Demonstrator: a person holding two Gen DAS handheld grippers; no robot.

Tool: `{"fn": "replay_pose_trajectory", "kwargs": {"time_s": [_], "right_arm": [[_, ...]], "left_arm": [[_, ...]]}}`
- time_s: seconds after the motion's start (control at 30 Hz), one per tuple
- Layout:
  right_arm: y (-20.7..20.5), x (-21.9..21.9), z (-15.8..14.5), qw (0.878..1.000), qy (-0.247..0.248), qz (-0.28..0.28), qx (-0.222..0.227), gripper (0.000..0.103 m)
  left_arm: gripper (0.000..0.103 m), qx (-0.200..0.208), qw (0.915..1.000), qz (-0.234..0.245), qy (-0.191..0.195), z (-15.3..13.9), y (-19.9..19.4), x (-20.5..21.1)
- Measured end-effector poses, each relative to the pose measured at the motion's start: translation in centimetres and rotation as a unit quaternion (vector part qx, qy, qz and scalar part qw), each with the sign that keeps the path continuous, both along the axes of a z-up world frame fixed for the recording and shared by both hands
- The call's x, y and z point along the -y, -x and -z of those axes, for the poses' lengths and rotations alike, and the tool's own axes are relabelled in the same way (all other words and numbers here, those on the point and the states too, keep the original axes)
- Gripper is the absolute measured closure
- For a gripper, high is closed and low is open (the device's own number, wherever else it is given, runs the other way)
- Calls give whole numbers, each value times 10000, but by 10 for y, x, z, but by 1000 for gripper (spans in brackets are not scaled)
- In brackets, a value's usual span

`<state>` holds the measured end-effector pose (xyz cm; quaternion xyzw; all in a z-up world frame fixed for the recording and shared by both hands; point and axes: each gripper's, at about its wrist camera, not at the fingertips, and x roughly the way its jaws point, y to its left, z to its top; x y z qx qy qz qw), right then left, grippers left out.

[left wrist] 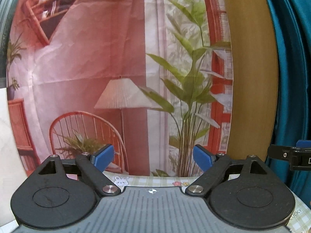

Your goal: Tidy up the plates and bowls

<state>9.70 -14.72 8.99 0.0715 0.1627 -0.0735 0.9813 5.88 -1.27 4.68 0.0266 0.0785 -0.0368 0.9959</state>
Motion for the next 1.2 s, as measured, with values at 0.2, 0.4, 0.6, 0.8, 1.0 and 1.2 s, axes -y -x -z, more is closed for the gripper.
{"fn": "replay_pose_trajectory", "kwargs": {"time_s": [0.2, 0.4, 0.6, 0.8, 1.0, 1.2], "right_arm": [[6, -1, -5, 10000, 17, 7, 87, 0], [10, -2, -8, 9999, 21, 6, 152, 0], [12, -5, -10, 9998, 42, -7, 184, 0], [12, -5, -10, 9998, 29, -5, 190, 0], [13, -6, -10, 9998, 31, 18, 189, 0], [12, -6, -10, 9999, 32, 50, 161, 0]], "left_arm": [[11, 7, 10000, 27, 43, -5, 2, 2], [11, 64, 10000, 8, 38, -6, 6, 2], [11, 142, 9999, -29, 15, -8, 10, 0], [10, 152, 9999, 1, 38, -9, 11, -1], [10, 198, 9998, -35, -8, -9, 11, 0], [10, 157, 9999, -2, 11, -8, 11, -1]]}}
